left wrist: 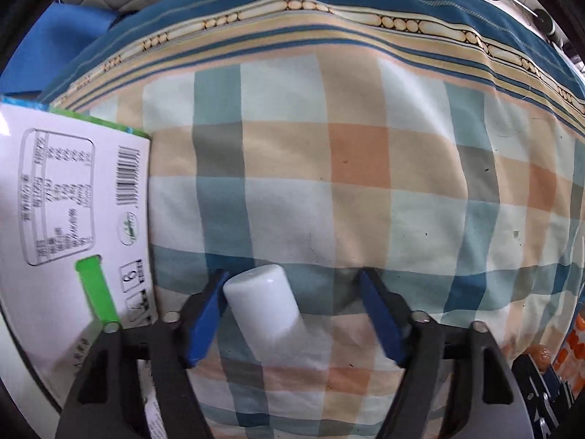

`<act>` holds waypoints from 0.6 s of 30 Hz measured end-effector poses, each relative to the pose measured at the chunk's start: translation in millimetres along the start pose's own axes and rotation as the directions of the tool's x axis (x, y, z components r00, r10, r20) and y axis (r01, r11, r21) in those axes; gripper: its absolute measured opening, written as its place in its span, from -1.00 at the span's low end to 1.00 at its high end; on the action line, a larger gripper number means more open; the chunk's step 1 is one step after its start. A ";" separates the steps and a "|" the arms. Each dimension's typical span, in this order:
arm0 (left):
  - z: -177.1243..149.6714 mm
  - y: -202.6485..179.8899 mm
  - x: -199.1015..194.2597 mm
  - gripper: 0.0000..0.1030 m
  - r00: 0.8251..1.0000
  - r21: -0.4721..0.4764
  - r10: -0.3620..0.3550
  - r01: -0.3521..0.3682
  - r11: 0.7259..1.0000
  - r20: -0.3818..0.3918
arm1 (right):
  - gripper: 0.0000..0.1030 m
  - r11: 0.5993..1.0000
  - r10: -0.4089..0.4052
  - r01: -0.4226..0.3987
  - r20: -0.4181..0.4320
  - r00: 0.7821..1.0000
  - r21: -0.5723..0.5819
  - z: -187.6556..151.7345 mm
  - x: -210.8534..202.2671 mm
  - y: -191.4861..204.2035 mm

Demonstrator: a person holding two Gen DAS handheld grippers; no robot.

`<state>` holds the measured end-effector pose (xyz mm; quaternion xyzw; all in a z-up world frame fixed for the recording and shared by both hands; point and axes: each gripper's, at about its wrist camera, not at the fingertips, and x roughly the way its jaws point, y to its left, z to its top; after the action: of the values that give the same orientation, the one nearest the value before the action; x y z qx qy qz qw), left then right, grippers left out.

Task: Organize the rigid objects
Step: 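Grasp the walnut with right tool while left tool grasps the white cylinder, then lift and carry the white cylinder and walnut over the box with both tools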

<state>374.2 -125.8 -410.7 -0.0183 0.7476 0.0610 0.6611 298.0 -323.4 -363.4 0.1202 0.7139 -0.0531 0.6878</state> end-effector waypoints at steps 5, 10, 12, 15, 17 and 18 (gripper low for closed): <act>-5.0 -13.1 -6.9 -0.44 1.000 0.069 -0.021 0.020 0.997 0.018 | -0.15 1.000 0.001 -0.001 -0.002 1.000 0.000 -0.8 -0.3 -0.4; -16.6 -19.6 -9.4 -0.44 0.996 0.078 -0.082 0.081 0.994 0.019 | -0.14 1.000 0.009 -0.010 0.010 1.000 0.011 -2.5 -2.5 -1.2; -19.1 -12.0 -17.2 -0.44 0.991 0.073 -0.130 0.127 0.989 0.025 | -0.15 1.000 0.013 -0.013 0.015 1.000 0.015 -3.7 -4.6 -3.4; -24.9 -6.8 -31.8 -0.44 0.986 0.091 -0.156 0.151 0.984 0.053 | -0.15 1.000 0.018 -0.019 0.016 1.000 0.019 -5.7 -6.5 -6.9; -31.9 -5.7 -40.3 -0.44 0.983 0.099 -0.174 0.167 0.981 0.060 | -0.15 1.000 0.025 -0.025 0.013 1.000 0.017 -7.7 -6.6 -6.9; -35.1 -4.3 -46.3 -0.44 0.980 0.101 -0.191 0.184 0.978 0.064 | -0.15 1.000 0.026 -0.027 0.011 1.000 0.014 -8.8 -6.7 -6.6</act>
<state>345.8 -136.6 -361.0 -0.0552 0.7199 -0.0363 0.6909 288.0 -328.3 -356.9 0.1343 0.7080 -0.0498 0.6916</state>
